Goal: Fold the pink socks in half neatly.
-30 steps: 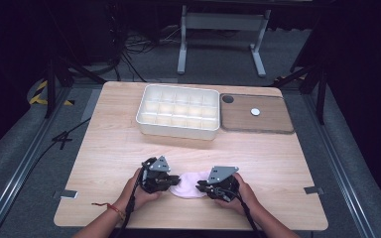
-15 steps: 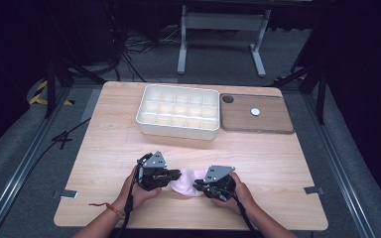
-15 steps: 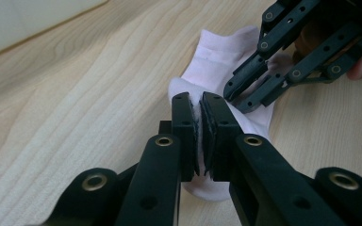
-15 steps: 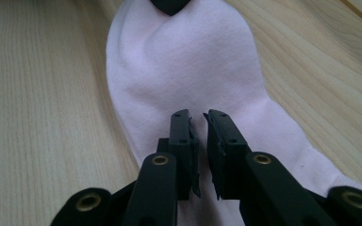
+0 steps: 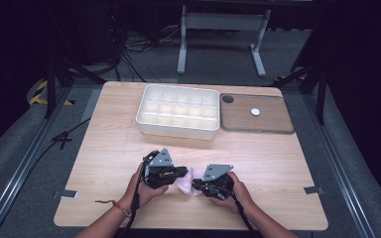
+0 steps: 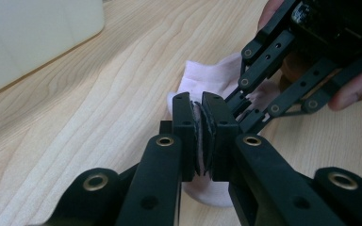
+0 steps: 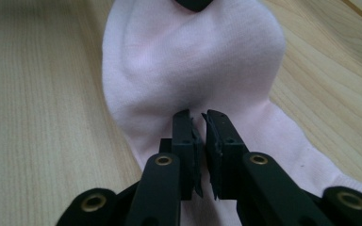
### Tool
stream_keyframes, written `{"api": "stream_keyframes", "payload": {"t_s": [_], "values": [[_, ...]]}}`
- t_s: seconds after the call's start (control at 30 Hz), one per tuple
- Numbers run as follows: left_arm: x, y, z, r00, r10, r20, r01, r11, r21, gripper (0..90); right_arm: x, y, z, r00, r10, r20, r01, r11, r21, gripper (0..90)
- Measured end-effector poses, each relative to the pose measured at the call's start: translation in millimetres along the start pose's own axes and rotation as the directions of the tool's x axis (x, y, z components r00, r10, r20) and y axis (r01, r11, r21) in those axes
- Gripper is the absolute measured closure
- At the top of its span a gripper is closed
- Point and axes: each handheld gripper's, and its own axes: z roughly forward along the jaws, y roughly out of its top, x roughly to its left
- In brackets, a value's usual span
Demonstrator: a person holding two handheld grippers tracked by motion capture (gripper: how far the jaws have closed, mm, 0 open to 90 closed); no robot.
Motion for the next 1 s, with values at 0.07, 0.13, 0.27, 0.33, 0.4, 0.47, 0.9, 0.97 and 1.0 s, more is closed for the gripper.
{"api": "stream_keyframes", "payload": {"t_s": [0.07, 0.13, 0.27, 0.33, 0.4, 0.47, 0.9, 0.97, 1.0], "values": [[1.1, -0.7, -1.7, 1.0, -0.008, -0.004, 0.008, 1.0, -0.003, 84.8, -1.1, 0.6, -2.5, 1.0, -0.003, -0.002, 0.003, 1.0, -0.002, 87.2], [2.4, -1.0, -3.7, 1.0, -0.009, -0.004, 0.009, 1.0, -0.003, 84.9, -1.4, 1.8, -4.8, 1.0, -0.008, 0.0, 0.008, 0.9999, -0.009, 88.7], [2.7, -1.8, -5.0, 1.0, 0.004, 0.0, -0.004, 1.0, 0.002, 85.0, -3.5, 3.4, -9.9, 0.9998, -0.011, 0.02, 0.011, 0.9994, -0.031, 89.4], [2.1, -1.9, -4.6, 1.0, 0.006, 0.0, -0.006, 0.9999, 0.008, 85.1, -5.4, 3.9, -12.4, 0.9998, 0.001, 0.022, 0.0, 0.9991, -0.041, 89.5], [2.3, -1.9, -4.0, 0.9999, 0.01, 0.002, -0.01, 0.9999, 0.011, 85.1, -7.2, 4.0, -12.8, 0.9993, 0.002, 0.037, -0.001, 0.9991, -0.043, 89.4], [2.1, -1.6, -2.9, 1.0, 0.009, 0.003, -0.009, 0.9999, 0.011, 85.1, -9.4, 2.8, -10.5, 0.9991, 0.006, 0.042, -0.004, 0.9993, -0.036, 89.4], [-1.0, 3.4, 2.4, 0.9994, 0.032, 0.011, -0.032, 0.9991, 0.026, 85.1, -13.0, -2.4, 2.2, 0.9989, 0.032, 0.036, -0.031, 0.9992, -0.026, 89.6], [-1.9, 4.6, 2.7, 0.9991, 0.042, 0.007, -0.042, 0.9985, 0.035, 85.1, -13.0, -2.5, 2.1, 0.9987, 0.04, 0.032, -0.039, 0.9989, -0.026, 89.6], [-1.7, 5.3, 2.6, 0.9991, 0.041, 0.009, -0.041, 0.9986, 0.033, 85.1, -13.0, -2.5, 2.2, 0.9986, 0.041, 0.032, -0.04, 0.9989, -0.026, 89.5]]}}
